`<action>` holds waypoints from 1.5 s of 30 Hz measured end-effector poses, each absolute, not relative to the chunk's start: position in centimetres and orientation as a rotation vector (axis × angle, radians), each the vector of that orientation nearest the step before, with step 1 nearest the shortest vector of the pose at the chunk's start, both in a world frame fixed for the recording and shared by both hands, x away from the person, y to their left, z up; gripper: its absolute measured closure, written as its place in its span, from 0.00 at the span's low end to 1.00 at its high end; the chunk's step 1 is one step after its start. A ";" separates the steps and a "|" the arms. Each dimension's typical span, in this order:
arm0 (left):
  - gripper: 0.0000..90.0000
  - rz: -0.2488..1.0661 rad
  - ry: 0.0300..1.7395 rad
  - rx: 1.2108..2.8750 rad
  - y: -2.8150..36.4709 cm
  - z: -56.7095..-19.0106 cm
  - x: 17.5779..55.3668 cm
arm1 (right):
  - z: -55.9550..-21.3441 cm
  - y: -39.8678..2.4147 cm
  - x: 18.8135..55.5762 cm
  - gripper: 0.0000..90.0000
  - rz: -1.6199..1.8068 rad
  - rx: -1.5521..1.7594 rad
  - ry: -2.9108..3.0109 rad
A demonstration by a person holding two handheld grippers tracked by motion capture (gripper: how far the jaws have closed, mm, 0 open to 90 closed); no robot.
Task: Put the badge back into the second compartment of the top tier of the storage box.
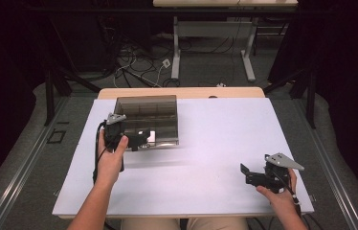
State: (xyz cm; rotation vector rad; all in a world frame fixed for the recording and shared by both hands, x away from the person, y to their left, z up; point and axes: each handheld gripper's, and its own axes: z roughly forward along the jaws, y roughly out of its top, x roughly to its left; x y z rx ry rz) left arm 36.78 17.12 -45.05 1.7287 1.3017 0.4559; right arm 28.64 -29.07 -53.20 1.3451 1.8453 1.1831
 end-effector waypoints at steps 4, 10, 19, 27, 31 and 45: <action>0.01 0.466 1.284 1.709 18.0 -44.9 36.3 | -53.2 -29.1 28.6 0.01 1.187 1.346 1.843; 0.01 0.474 1.239 1.710 19.4 -44.8 35.4 | -53.1 -29.2 28.6 0.01 1.184 1.344 1.844; 0.01 0.501 1.219 1.719 21.5 -45.1 34.3 | -53.1 -29.3 28.6 0.00 1.173 1.357 1.839; 0.01 0.519 1.233 1.726 23.1 -45.4 33.2 | -53.0 -29.4 28.6 0.01 1.175 1.369 1.830; 0.01 0.527 1.244 1.720 23.9 -45.9 32.5 | -53.0 -29.6 28.6 0.01 1.169 1.356 1.833; 0.01 0.535 1.313 1.673 26.9 -48.4 30.7 | -53.0 -29.6 28.5 0.01 1.161 1.364 1.834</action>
